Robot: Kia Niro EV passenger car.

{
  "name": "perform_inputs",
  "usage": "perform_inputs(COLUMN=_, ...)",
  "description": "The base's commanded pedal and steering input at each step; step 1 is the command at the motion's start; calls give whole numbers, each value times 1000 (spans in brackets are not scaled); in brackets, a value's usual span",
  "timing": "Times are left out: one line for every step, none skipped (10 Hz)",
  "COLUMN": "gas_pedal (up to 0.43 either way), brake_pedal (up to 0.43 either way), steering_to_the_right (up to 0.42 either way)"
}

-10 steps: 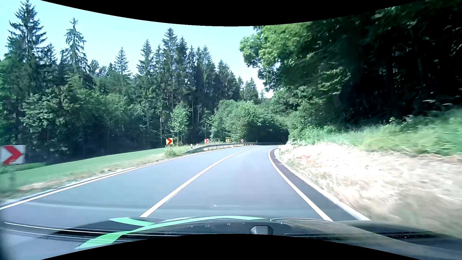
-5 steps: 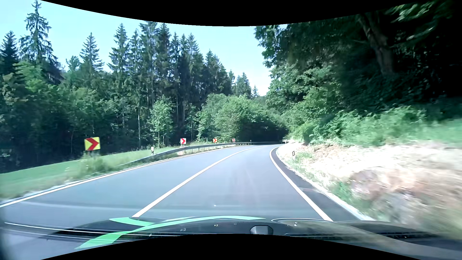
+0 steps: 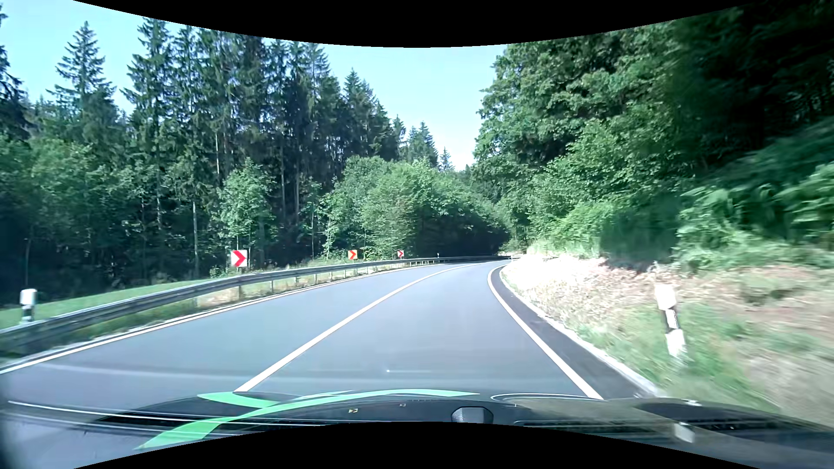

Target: Follow the waypoints while adhering to traffic rules and regulations

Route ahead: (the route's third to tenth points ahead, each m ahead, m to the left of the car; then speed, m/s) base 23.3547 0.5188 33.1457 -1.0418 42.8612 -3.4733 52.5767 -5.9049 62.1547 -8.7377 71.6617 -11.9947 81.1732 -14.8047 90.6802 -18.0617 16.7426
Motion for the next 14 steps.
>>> perform_inputs(gas_pedal=189, brake_pedal=0, steering_to_the_right=23)
perform_inputs(gas_pedal=197, brake_pedal=0, steering_to_the_right=23)
perform_inputs(gas_pedal=189, brake_pedal=0, steering_to_the_right=23)
perform_inputs(gas_pedal=169, brake_pedal=0, steering_to_the_right=23)
perform_inputs(gas_pedal=138, brake_pedal=0, steering_to_the_right=23)
perform_inputs(gas_pedal=138, brake_pedal=0, steering_to_the_right=23)
perform_inputs(gas_pedal=150, brake_pedal=0, steering_to_the_right=24)
perform_inputs(gas_pedal=157, brake_pedal=0, steering_to_the_right=24)
perform_inputs(gas_pedal=169, brake_pedal=0, steering_to_the_right=24)
perform_inputs(gas_pedal=169, brake_pedal=0, steering_to_the_right=24)
perform_inputs(gas_pedal=177, brake_pedal=0, steering_to_the_right=25)
perform_inputs(gas_pedal=177, brake_pedal=0, steering_to_the_right=26)
perform_inputs(gas_pedal=189, brake_pedal=0, steering_to_the_right=28)
perform_inputs(gas_pedal=189, brake_pedal=0, steering_to_the_right=28)
